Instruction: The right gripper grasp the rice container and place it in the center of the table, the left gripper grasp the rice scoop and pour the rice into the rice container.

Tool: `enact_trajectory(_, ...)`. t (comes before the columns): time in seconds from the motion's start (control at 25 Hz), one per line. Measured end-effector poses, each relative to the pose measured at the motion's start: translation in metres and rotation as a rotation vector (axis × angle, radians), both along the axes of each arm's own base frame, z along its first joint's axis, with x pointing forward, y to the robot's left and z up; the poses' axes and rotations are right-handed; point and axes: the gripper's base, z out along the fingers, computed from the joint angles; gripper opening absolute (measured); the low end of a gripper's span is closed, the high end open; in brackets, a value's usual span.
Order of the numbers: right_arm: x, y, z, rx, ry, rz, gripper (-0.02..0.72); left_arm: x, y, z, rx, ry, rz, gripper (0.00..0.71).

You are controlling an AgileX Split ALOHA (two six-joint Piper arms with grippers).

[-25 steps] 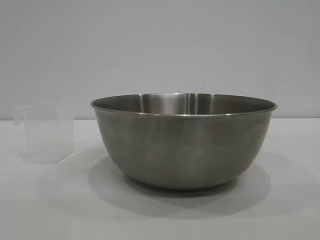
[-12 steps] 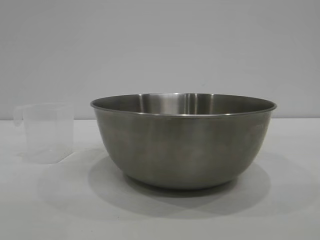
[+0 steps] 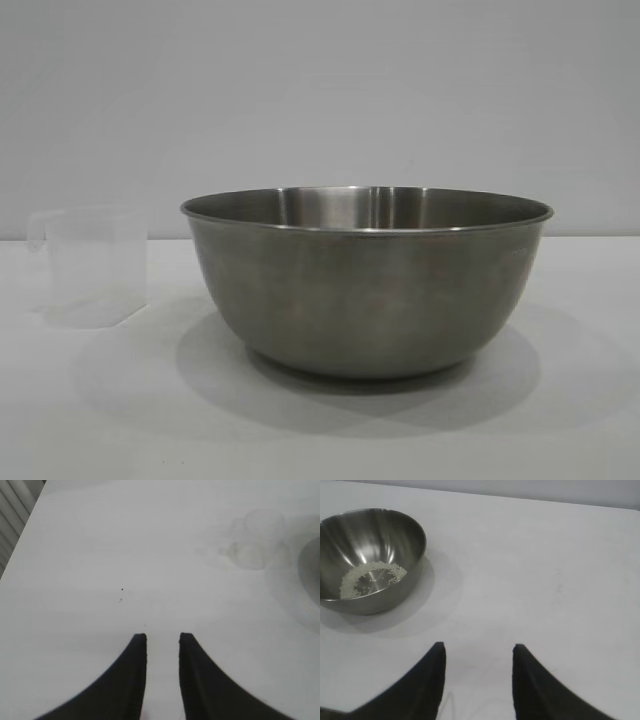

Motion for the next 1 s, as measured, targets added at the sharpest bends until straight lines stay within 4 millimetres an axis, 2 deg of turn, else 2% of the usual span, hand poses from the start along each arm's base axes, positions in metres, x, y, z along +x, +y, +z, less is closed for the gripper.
enact_trajectory(1.0,0.0001,0.0007,-0.0004,-0.003,0.001,-0.065,0.262,-0.0001,0.0000,0.0000,0.001,0.000,-0.001,0.134)
